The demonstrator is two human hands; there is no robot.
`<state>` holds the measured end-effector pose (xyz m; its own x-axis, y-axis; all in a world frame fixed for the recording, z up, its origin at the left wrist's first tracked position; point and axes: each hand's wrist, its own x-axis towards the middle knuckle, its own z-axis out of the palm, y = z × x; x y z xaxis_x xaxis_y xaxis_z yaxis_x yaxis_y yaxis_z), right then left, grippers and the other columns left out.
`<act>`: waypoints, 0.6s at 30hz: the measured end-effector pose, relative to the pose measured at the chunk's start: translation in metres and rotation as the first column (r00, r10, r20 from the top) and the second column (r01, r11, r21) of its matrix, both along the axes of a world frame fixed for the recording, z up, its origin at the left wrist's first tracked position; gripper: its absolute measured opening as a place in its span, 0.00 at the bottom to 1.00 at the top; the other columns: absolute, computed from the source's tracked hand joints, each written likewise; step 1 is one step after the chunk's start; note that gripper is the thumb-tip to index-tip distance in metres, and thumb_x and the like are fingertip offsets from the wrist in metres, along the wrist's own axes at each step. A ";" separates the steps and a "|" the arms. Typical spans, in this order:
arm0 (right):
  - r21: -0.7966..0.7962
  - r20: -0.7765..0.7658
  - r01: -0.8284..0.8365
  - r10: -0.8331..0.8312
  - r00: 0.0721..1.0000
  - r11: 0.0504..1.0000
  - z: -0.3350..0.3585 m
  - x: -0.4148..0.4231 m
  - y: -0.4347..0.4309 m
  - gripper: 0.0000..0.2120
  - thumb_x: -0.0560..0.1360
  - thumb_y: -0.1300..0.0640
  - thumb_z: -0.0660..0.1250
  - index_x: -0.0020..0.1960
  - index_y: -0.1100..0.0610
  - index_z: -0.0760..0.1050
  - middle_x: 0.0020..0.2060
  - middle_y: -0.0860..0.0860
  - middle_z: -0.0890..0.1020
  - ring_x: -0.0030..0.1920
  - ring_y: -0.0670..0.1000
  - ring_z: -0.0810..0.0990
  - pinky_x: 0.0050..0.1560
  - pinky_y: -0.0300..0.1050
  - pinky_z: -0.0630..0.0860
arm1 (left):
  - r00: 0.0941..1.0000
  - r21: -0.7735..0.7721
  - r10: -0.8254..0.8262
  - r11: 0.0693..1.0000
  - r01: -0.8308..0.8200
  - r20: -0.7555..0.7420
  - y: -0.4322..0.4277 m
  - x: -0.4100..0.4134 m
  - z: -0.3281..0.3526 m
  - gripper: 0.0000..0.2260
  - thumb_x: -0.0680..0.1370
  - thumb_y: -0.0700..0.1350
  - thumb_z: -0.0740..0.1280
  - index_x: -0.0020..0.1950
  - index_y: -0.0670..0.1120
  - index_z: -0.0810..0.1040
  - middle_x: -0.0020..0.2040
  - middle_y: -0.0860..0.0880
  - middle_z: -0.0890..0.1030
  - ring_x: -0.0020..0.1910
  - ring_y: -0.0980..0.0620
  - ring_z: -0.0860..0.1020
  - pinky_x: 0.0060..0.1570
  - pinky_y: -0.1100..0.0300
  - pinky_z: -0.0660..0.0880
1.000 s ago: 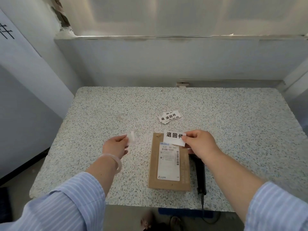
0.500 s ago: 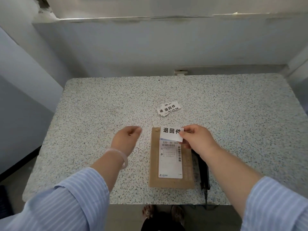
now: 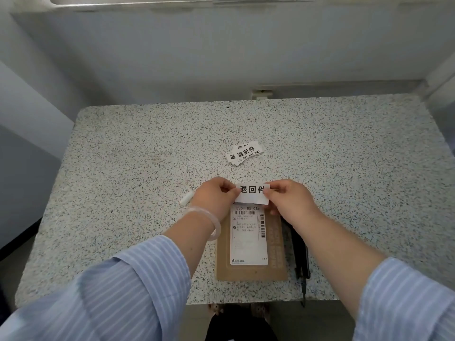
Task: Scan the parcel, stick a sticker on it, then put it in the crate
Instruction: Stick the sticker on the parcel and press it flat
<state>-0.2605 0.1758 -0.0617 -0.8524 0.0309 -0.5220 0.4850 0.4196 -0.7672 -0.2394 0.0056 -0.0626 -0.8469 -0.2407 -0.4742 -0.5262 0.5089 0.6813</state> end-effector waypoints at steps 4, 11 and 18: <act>0.061 -0.030 -0.001 0.002 1.000 0.998 -0.006 -0.003 0.000 0.06 0.76 0.56 0.68 0.52 0.53 0.80 0.44 0.48 0.84 0.37 0.48 0.84 0.35 0.40 0.79 | 0.999 -0.070 -0.037 0.997 0.038 0.022 0.002 -0.003 -0.004 0.04 0.76 0.53 0.68 0.44 0.55 0.77 0.40 0.55 0.81 0.40 0.54 0.81 0.46 0.50 0.81; 0.174 -0.068 -0.003 0.015 0.998 0.985 -0.015 -0.005 0.000 0.05 0.74 0.56 0.69 0.50 0.51 0.80 0.41 0.46 0.82 0.40 0.49 0.84 0.43 0.49 0.83 | 0.996 -0.146 -0.067 0.986 0.074 0.055 0.005 -0.007 -0.008 0.05 0.76 0.55 0.67 0.46 0.55 0.77 0.40 0.57 0.82 0.39 0.55 0.81 0.44 0.51 0.81; 0.207 -0.092 -0.002 0.022 0.996 0.978 -0.017 -0.005 -0.003 0.07 0.73 0.56 0.70 0.50 0.49 0.75 0.36 0.47 0.82 0.33 0.46 0.84 0.37 0.45 0.82 | 0.991 -0.257 -0.114 0.958 0.127 0.063 0.006 -0.007 -0.010 0.05 0.76 0.57 0.65 0.44 0.57 0.76 0.37 0.58 0.80 0.35 0.58 0.80 0.42 0.53 0.82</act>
